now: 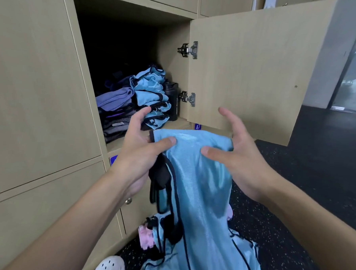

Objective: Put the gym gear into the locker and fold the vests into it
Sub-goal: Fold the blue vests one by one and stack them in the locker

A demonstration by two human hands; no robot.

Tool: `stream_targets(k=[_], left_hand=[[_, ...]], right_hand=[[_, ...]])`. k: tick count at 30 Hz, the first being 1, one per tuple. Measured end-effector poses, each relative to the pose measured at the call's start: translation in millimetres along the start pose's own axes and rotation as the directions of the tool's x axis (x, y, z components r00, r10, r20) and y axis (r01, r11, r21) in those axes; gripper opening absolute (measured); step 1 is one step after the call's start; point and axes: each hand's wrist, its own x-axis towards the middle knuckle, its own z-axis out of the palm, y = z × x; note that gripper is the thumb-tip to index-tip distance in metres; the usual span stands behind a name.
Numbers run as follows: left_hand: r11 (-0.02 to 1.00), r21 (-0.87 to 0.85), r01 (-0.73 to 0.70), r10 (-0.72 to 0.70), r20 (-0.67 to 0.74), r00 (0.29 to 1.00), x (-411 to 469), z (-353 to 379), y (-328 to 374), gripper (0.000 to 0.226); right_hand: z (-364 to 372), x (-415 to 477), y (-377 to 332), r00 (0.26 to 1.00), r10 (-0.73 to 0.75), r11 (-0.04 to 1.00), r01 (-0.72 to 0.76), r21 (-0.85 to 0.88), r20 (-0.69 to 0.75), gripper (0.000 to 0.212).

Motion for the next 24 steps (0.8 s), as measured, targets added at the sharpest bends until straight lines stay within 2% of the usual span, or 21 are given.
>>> stream_targets(k=[4,6,8,10,12,15,18,20,24], left_hand=[[0.992,0.100,0.081,-0.099,0.184,0.978,-3,0,1,0.096],[0.988,0.136,0.072,-0.101,0.223,0.970,-5,0,1,0.100],[0.993,0.115,0.040,-0.062,0.203,0.977,-4,0,1,0.097],[0.998,0.059,0.006,-0.016,0.167,0.986,-2,1,2,0.092],[1.000,0.022,-0.007,0.004,0.117,0.993,-1,2,2,0.089],[1.000,-0.011,0.011,-0.010,0.038,0.999,0,2,3,0.084],[0.998,-0.039,0.044,-0.045,-0.037,0.998,1,0,4,0.076],[0.991,-0.067,0.112,-0.116,-0.050,0.992,-2,0,3,0.075],[0.964,-0.086,0.251,-0.241,0.111,0.964,-15,8,-5,0.101]], right_hand=[[-4,6,2,0.984,0.010,0.991,0.014,0.131,-0.178,0.069],[-4,7,4,0.982,0.009,0.997,0.006,0.080,-0.188,0.066],[-5,6,4,0.989,0.031,0.997,-0.020,0.078,-0.144,0.072],[-6,4,6,0.998,0.066,0.990,-0.064,0.128,-0.013,0.087],[-2,1,9,0.990,0.089,0.990,-0.100,0.095,0.112,0.103],[8,-3,13,0.987,0.073,0.997,-0.077,0.022,0.146,0.110],[13,-2,10,0.997,0.037,0.999,-0.039,0.032,0.070,0.097],[13,0,7,0.999,0.015,0.999,-0.014,0.036,-0.032,0.090],[12,2,5,0.981,-0.015,1.000,0.019,0.020,-0.195,0.085]])
